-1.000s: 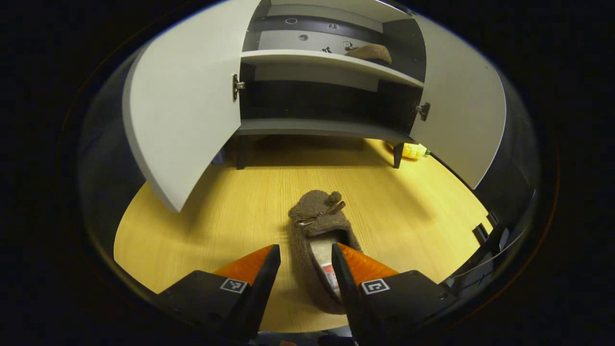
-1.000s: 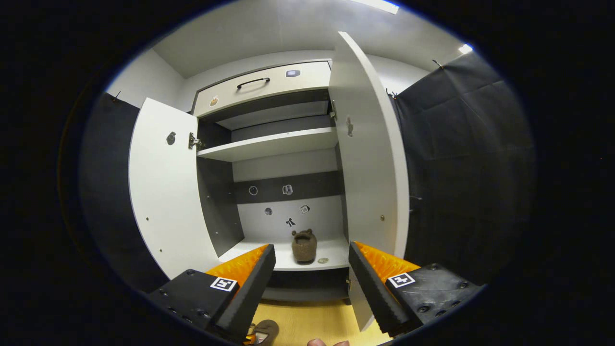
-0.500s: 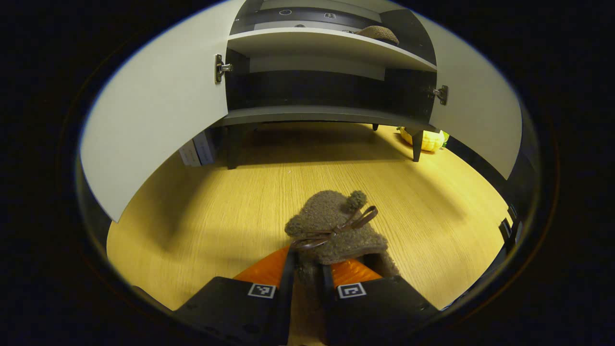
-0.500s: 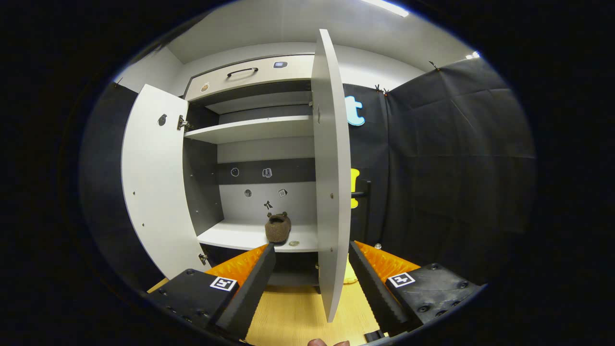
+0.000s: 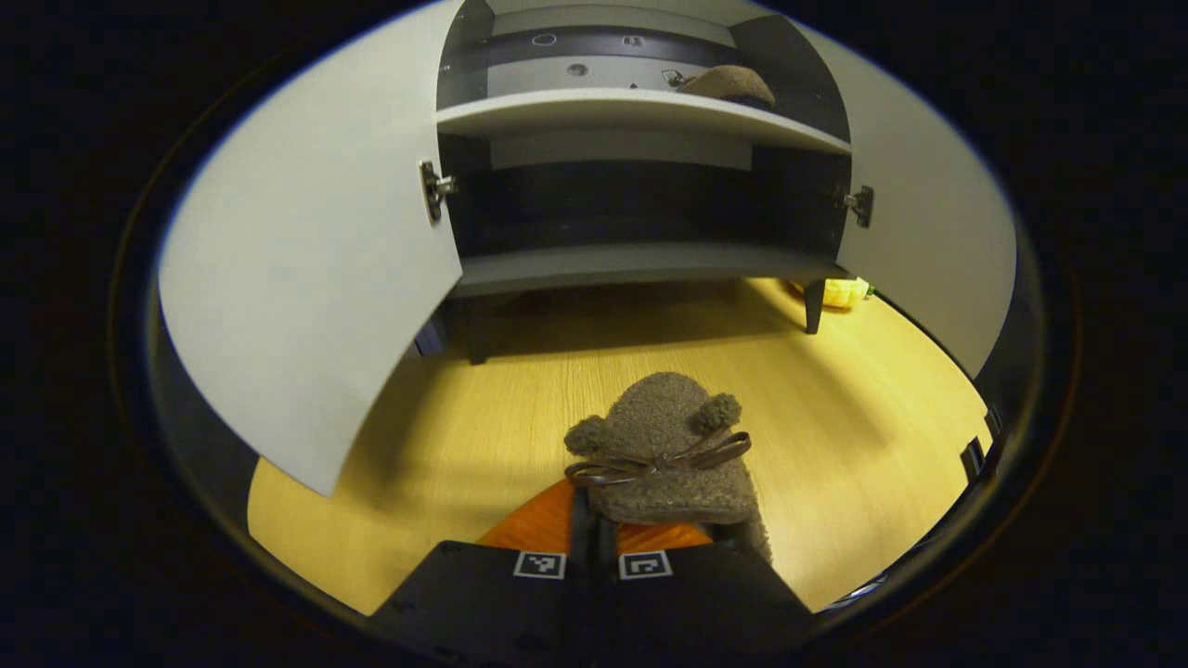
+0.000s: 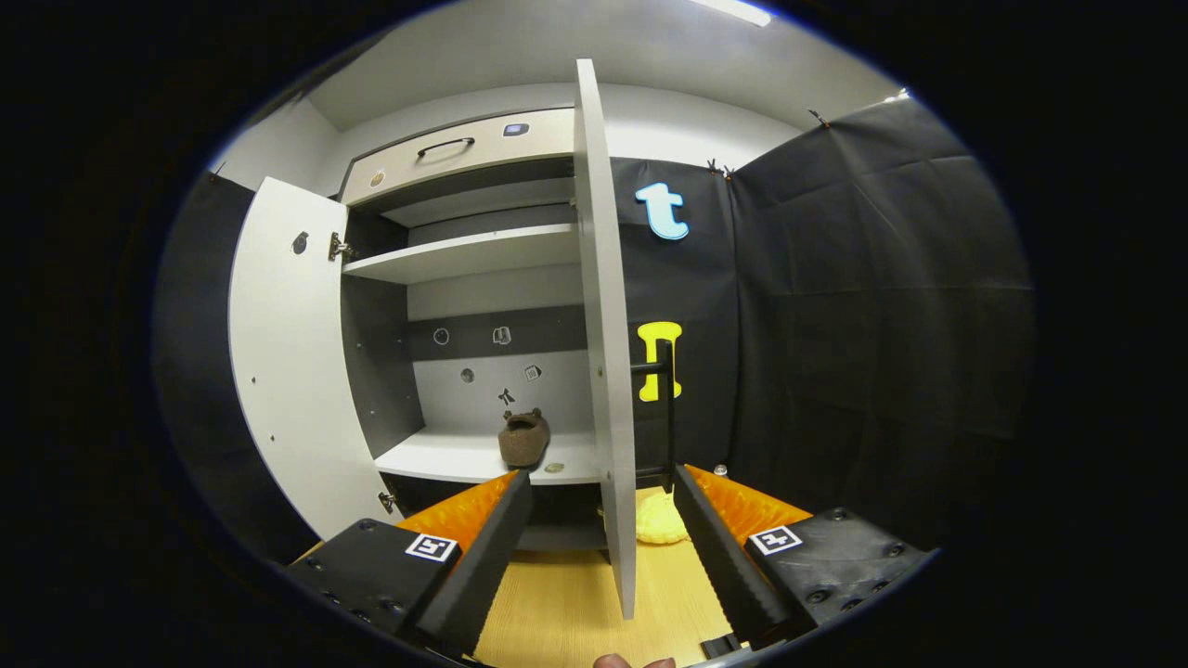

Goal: Grab one shoe with the right hand and put it into the shoe cabinet, grab the other shoe with the left hand and put it into the shoe cabinet; then close the right door with the right hand and the left door with the left hand.

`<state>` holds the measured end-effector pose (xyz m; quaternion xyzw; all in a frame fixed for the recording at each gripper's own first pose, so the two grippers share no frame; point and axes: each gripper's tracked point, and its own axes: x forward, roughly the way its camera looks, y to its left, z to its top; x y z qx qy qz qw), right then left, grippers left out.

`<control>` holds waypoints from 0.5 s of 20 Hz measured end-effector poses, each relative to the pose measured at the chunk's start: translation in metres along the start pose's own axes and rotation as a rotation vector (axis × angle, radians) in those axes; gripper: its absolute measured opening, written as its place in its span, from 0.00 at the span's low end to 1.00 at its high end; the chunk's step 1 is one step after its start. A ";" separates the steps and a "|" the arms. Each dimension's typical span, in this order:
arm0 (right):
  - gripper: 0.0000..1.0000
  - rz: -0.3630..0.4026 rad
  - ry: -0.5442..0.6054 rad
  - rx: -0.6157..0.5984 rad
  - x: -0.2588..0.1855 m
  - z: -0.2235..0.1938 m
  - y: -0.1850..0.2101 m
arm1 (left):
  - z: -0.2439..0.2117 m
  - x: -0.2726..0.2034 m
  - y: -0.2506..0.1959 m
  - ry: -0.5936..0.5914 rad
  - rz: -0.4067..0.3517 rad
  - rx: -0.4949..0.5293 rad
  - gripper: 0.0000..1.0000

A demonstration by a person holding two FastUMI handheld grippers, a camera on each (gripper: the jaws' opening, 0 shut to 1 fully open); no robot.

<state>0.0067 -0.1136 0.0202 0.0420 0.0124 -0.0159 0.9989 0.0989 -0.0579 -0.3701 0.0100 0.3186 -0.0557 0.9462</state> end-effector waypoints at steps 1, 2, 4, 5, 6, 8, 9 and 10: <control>0.98 -0.002 0.003 0.000 -0.001 -0.001 -0.004 | 0.014 -0.012 0.000 -0.005 0.007 -0.008 0.06; 0.98 -0.006 0.008 0.000 -0.002 -0.002 -0.007 | 0.032 -0.026 -0.001 -0.021 0.007 -0.026 0.06; 0.98 -0.014 0.012 0.004 -0.004 -0.003 -0.015 | 0.071 -0.054 -0.002 -0.062 0.003 -0.074 0.06; 0.98 -0.020 0.013 0.005 -0.005 -0.004 -0.020 | 0.089 -0.067 -0.002 -0.071 0.004 -0.103 0.06; 0.98 -0.026 0.016 0.007 -0.006 -0.006 -0.025 | 0.109 -0.079 -0.003 -0.087 -0.004 -0.136 0.06; 0.98 -0.042 0.020 0.011 -0.007 -0.007 -0.035 | 0.147 -0.100 -0.001 -0.106 0.008 -0.177 0.06; 0.98 -0.051 0.023 0.012 -0.007 -0.009 -0.041 | 0.165 -0.107 0.001 -0.114 0.015 -0.183 0.06; 0.98 -0.062 0.021 0.010 -0.007 -0.009 -0.048 | 0.183 -0.112 0.000 -0.120 0.016 -0.184 0.06</control>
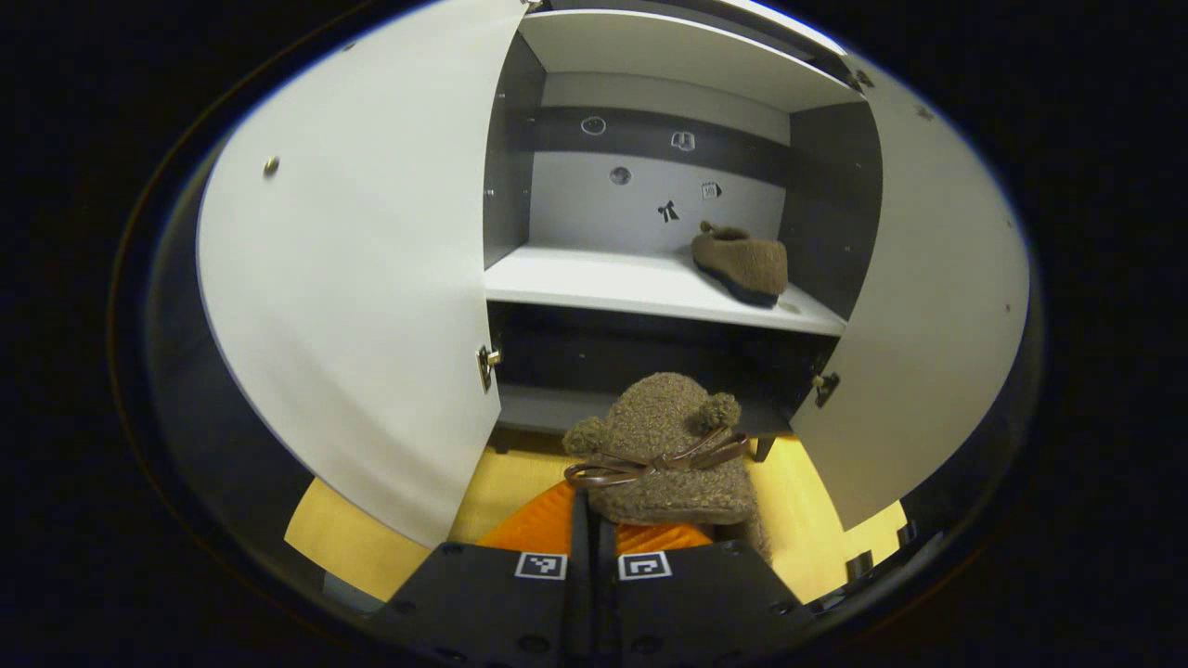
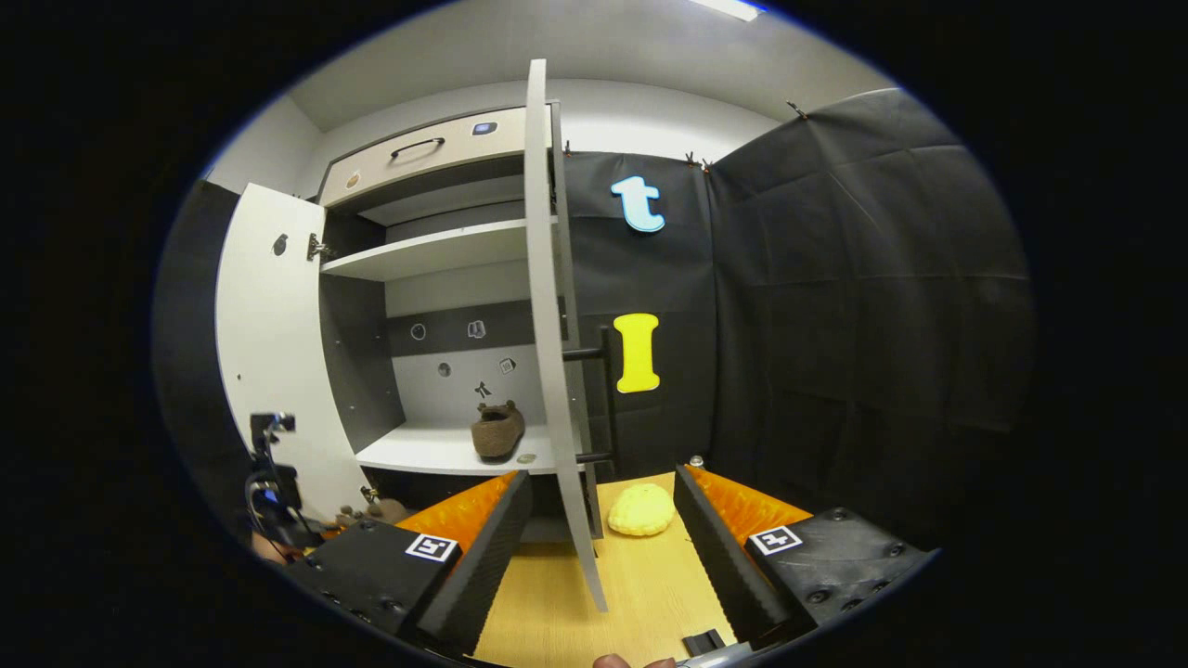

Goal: Grab one shoe with the right hand and put it into the shoe cabinet, grab the other shoe with the left hand and put it into the shoe cabinet; then close the right door with the right hand and the left door with the left hand.

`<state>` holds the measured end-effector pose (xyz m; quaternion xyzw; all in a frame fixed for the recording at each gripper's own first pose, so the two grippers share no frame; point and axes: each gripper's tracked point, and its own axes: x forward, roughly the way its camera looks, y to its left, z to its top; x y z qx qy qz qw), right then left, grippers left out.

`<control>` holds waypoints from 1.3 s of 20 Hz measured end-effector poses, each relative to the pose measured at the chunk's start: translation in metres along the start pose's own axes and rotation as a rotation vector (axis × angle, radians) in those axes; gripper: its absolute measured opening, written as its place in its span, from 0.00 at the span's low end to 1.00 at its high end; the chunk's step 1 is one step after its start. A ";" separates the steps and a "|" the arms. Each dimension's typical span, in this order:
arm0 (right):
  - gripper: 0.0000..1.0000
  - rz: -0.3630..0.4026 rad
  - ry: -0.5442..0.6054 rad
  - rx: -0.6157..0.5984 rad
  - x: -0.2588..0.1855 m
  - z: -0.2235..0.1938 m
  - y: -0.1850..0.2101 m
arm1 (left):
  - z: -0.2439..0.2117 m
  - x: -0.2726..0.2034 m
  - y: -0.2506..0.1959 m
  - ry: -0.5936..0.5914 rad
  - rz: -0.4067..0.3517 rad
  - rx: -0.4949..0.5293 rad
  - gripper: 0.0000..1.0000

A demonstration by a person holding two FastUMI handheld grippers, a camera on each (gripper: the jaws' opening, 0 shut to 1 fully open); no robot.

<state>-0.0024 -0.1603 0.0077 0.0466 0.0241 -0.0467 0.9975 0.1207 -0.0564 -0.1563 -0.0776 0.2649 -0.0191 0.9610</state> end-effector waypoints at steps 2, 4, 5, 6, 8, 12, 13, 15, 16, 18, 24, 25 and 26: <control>0.98 -0.018 0.001 -0.006 0.000 -0.003 -0.013 | 0.039 0.002 -0.007 -0.016 0.005 0.000 0.06; 0.98 -0.035 0.016 0.000 0.003 -0.010 -0.024 | 0.083 0.014 -0.012 -0.061 0.012 -0.005 0.06; 0.98 -0.044 0.025 0.006 0.003 -0.014 -0.029 | 0.100 0.023 -0.012 -0.072 0.018 0.004 0.06; 0.98 -0.050 0.031 0.014 0.003 -0.017 -0.034 | 0.120 0.033 -0.013 -0.089 0.031 0.017 0.06; 0.98 -0.063 0.031 0.024 0.001 -0.020 -0.043 | 0.155 0.054 -0.017 -0.119 0.039 0.031 0.06; 0.98 -0.088 0.038 0.032 -0.002 -0.022 -0.063 | 0.200 0.109 -0.023 -0.110 0.048 0.043 0.06; 0.98 -0.095 0.032 0.030 -0.002 -0.020 -0.067 | 0.209 0.124 -0.022 -0.107 0.063 0.049 0.06; 0.98 -0.112 0.024 0.021 0.000 -0.019 -0.078 | 0.222 0.152 -0.019 -0.097 0.076 0.032 0.05; 0.98 -0.121 0.027 0.019 0.001 -0.019 -0.082 | 0.227 0.165 -0.018 -0.089 0.080 0.010 0.06; 0.98 -0.141 0.032 0.022 0.002 -0.022 -0.092 | 0.237 0.195 -0.014 -0.081 0.100 0.004 0.06; 0.98 -0.198 0.043 0.022 0.011 -0.027 -0.117 | 0.232 0.267 -0.010 -0.004 0.166 0.072 0.05; 0.98 -0.207 0.044 0.021 0.013 -0.028 -0.122 | 0.228 0.274 -0.007 0.009 0.180 0.079 0.06; 0.98 -0.213 0.046 0.024 0.013 -0.028 -0.125 | 0.226 0.280 -0.007 0.020 0.186 0.080 0.06</control>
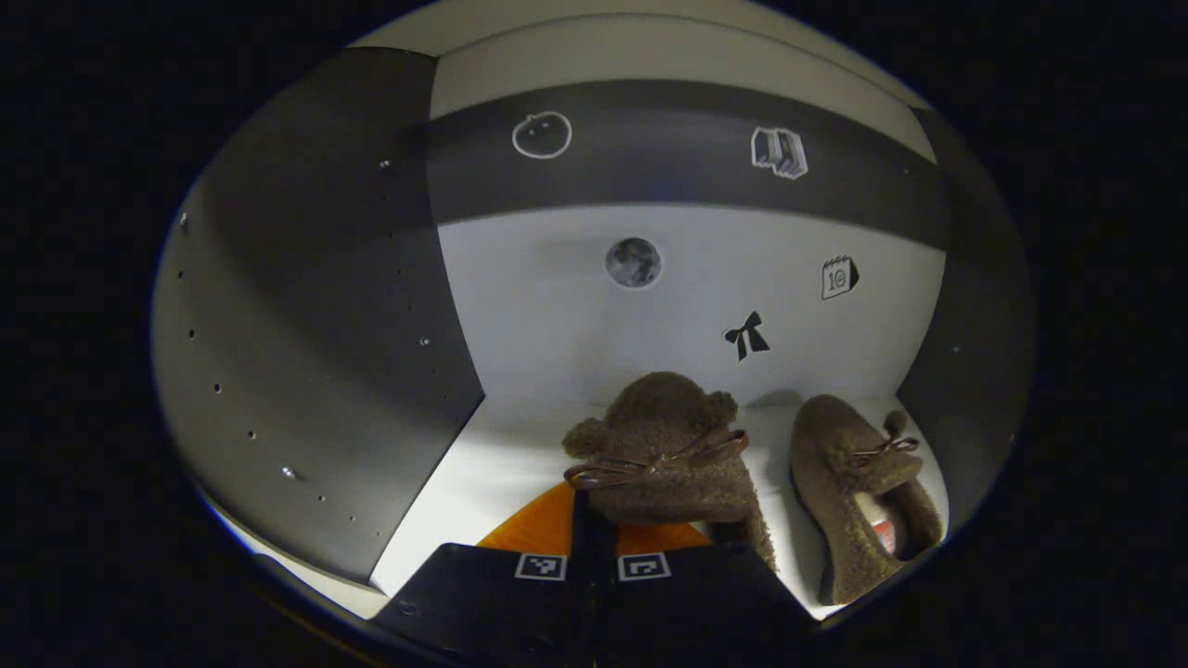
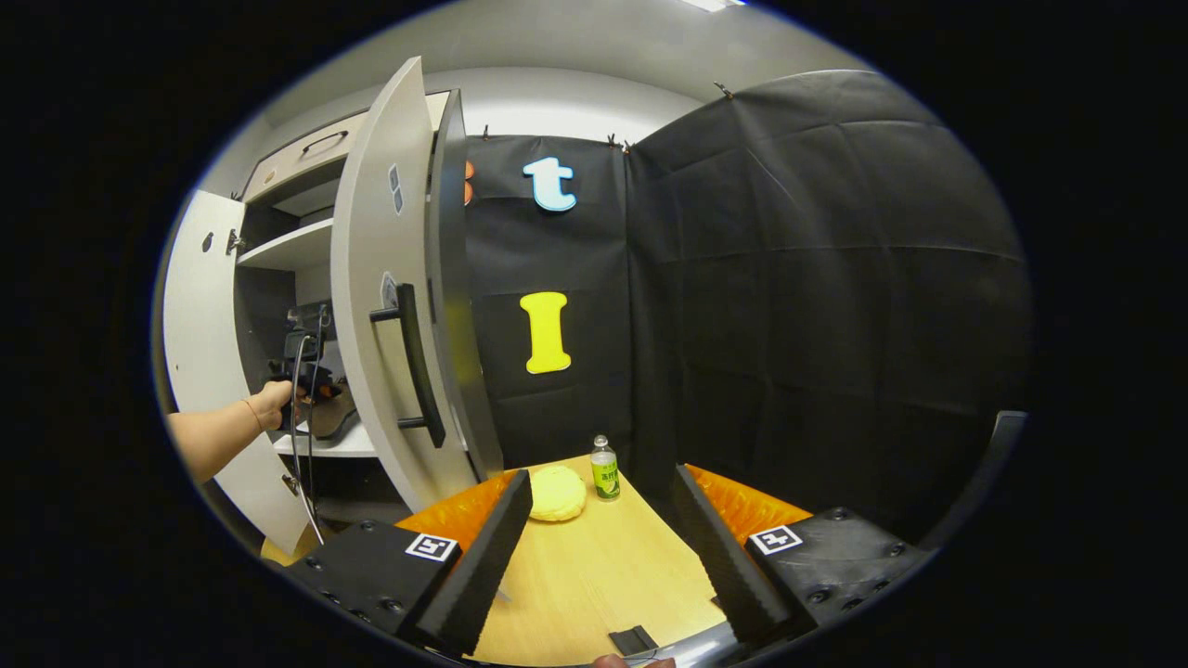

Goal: Grab one shoe with the right hand and put it into the shoe cabinet, grab the other shoe with the left hand and put it into the shoe cabinet; then close the right door with the right hand and the left door with the left hand.

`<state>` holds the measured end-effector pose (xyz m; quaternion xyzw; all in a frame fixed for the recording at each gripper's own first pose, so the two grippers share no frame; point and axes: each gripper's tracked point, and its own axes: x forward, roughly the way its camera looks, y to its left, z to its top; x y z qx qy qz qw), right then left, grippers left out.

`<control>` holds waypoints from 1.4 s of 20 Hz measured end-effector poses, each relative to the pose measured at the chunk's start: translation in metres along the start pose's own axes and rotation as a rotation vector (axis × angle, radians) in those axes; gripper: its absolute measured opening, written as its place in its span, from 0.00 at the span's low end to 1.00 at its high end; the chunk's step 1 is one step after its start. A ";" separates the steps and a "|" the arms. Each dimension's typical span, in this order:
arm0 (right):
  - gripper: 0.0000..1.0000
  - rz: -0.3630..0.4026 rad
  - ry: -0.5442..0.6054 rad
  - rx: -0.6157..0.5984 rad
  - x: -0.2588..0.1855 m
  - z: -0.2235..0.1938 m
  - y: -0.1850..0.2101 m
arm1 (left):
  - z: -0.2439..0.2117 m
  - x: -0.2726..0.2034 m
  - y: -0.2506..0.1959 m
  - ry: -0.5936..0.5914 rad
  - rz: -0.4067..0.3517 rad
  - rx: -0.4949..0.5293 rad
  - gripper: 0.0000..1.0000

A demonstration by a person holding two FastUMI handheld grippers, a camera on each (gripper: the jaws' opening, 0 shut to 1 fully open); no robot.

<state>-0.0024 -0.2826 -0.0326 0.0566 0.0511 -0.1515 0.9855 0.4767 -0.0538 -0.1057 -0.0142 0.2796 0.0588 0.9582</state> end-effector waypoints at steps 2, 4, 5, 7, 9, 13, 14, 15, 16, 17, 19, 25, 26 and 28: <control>0.98 -0.011 0.001 0.003 0.003 -0.001 -0.003 | -0.006 0.007 -0.001 0.016 0.009 -0.006 0.06; 0.98 -0.014 0.003 0.006 0.006 -0.001 -0.003 | -0.010 0.011 0.001 0.031 0.024 -0.004 0.06; 0.98 -0.012 0.002 0.009 0.007 -0.001 -0.003 | -0.012 0.011 0.003 0.038 0.035 0.003 0.07; 0.98 -0.009 -0.001 0.014 0.010 -0.001 -0.001 | -0.013 0.008 0.003 0.041 0.037 0.029 0.15; 0.98 -0.004 -0.001 0.019 0.011 -0.003 0.001 | -0.010 0.000 0.002 0.020 0.029 0.050 0.24; 0.98 0.003 -0.007 0.032 0.009 -0.003 0.004 | -0.001 -0.027 -0.008 -0.050 -0.029 0.074 0.52; 0.98 0.001 -0.010 0.029 0.008 -0.003 0.004 | 0.001 -0.036 -0.007 -0.070 -0.030 0.082 0.64; 0.98 -0.005 -0.014 0.025 0.007 -0.002 0.003 | 0.000 -0.044 -0.005 -0.086 -0.025 0.086 0.76; 0.98 -0.008 -0.017 0.021 0.006 -0.001 0.003 | 0.000 -0.054 -0.007 -0.105 -0.040 0.086 0.81; 0.98 -0.004 -0.020 0.022 0.006 0.001 0.004 | -0.001 -0.065 -0.012 -0.123 -0.061 0.085 0.84; 0.98 0.009 -0.018 0.027 0.004 0.003 0.009 | 0.003 -0.091 -0.016 -0.181 -0.094 0.086 0.90; 0.98 0.077 -0.032 0.042 0.011 0.019 0.031 | 0.007 -0.204 -0.010 -0.397 -0.122 0.094 0.96; 0.98 0.082 -0.045 0.037 0.016 0.023 0.033 | 0.006 -0.228 -0.011 -0.433 -0.138 0.099 0.97; 0.98 0.089 -0.066 0.016 0.029 0.033 0.038 | -0.003 -0.279 -0.004 -0.499 -0.141 0.121 0.98</control>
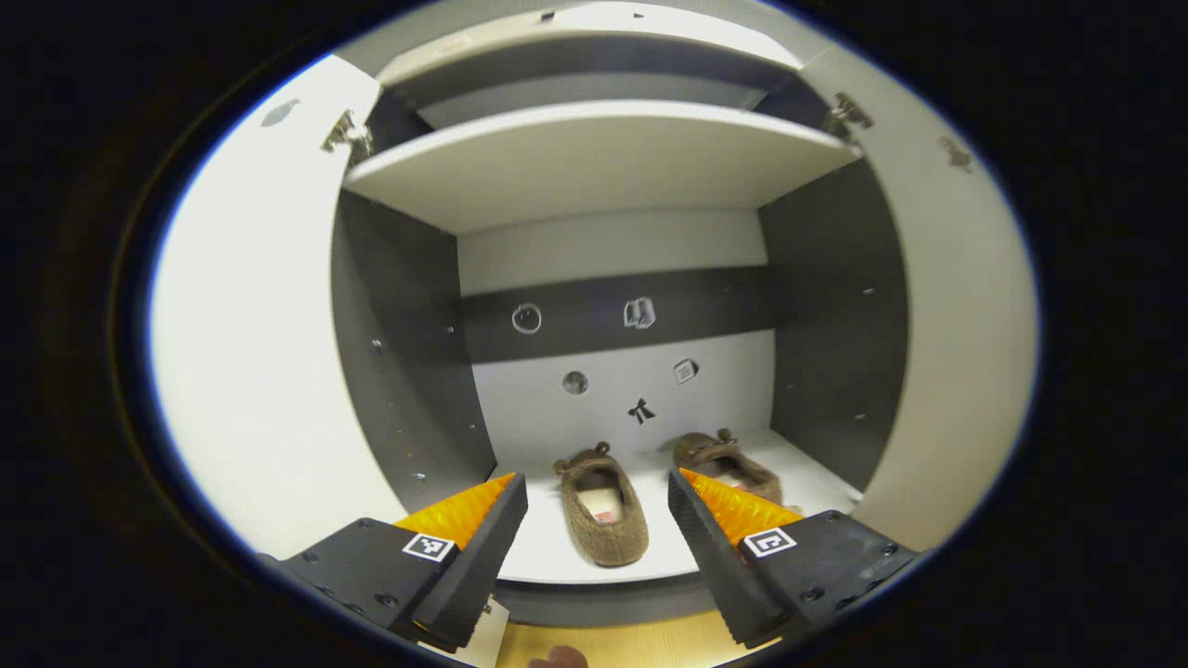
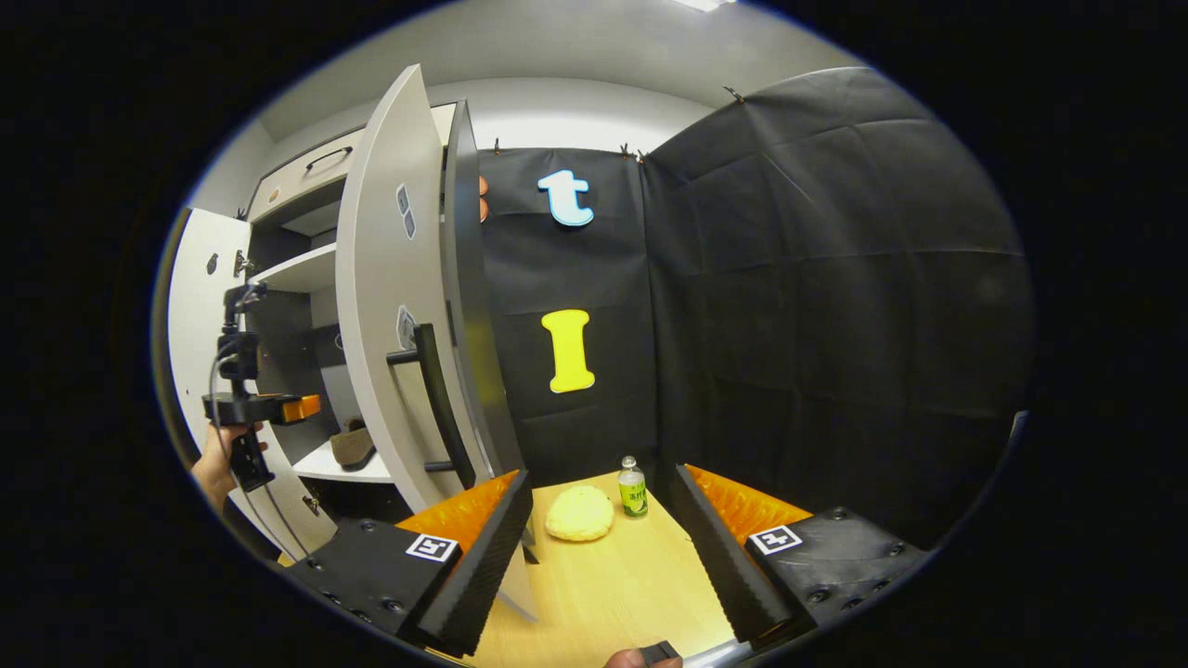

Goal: Grab one shoe with the right hand and put it into the shoe cabinet, grab the other shoe with the left hand and put it into the shoe cabinet; then close the right door with the right hand and the left door with the left hand.

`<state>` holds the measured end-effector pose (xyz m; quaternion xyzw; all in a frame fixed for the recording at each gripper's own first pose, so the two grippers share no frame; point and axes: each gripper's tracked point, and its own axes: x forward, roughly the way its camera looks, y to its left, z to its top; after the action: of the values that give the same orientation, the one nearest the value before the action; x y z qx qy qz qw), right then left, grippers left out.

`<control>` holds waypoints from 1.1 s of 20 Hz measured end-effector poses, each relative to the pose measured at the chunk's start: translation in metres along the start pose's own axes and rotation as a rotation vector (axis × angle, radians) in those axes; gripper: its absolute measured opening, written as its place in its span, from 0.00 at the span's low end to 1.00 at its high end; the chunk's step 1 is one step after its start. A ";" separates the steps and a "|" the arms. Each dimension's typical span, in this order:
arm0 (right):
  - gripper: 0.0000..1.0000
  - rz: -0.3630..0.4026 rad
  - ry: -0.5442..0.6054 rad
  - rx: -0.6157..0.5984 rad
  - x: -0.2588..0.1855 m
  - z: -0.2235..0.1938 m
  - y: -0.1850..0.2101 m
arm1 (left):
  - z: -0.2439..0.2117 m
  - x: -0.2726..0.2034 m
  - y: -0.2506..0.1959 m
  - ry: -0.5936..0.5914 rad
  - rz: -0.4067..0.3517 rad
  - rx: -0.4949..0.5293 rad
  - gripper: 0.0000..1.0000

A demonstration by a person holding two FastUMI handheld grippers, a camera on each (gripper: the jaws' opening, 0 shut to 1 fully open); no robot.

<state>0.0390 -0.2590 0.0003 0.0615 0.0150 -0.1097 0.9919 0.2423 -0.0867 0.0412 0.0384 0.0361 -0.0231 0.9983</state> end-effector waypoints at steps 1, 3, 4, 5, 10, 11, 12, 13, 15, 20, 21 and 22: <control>0.98 0.012 -0.003 -0.005 0.008 0.003 0.005 | 0.006 -0.022 0.002 -0.024 0.003 0.004 0.99; 0.98 0.032 0.005 -0.006 0.020 0.006 0.014 | 0.012 -0.059 0.001 -0.051 -0.003 -0.021 1.00; 0.98 0.041 0.005 -0.006 0.026 0.006 0.018 | 0.013 -0.078 0.002 -0.055 -0.008 -0.040 1.00; 0.98 0.051 0.004 -0.008 0.029 0.008 0.024 | 0.013 -0.091 0.006 -0.059 -0.007 -0.056 0.96; 0.98 0.077 -0.017 -0.021 0.043 0.016 0.042 | -0.005 -0.156 0.033 -0.022 0.017 -0.104 0.97; 1.00 0.093 -0.024 -0.019 0.042 0.019 0.049 | -0.012 -0.165 0.041 -0.011 0.026 -0.098 0.96; 0.98 0.097 -0.032 -0.017 0.040 0.021 0.055 | -0.019 -0.178 0.050 0.012 0.042 -0.085 0.97; 0.98 0.100 -0.032 -0.027 0.040 0.020 0.056 | -0.021 -0.187 0.057 0.020 0.055 -0.074 0.96; 0.97 0.097 -0.035 -0.041 0.041 0.020 0.059 | -0.025 -0.203 0.065 0.026 0.066 -0.067 0.97; 0.97 0.097 -0.019 -0.037 0.028 0.014 0.093 | -0.043 -0.236 0.075 0.053 0.066 -0.099 0.97; 0.97 0.113 -0.014 -0.029 0.023 0.011 0.107 | -0.045 -0.240 0.080 0.056 0.065 -0.098 0.96; 0.97 0.137 -0.006 -0.018 0.018 0.006 0.125 | -0.047 -0.244 0.084 0.058 0.065 -0.095 0.96</control>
<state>0.0838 -0.1429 0.0208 0.0534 0.0088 -0.0415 0.9977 0.0000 0.0113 0.0183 -0.0074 0.0650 0.0122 0.9978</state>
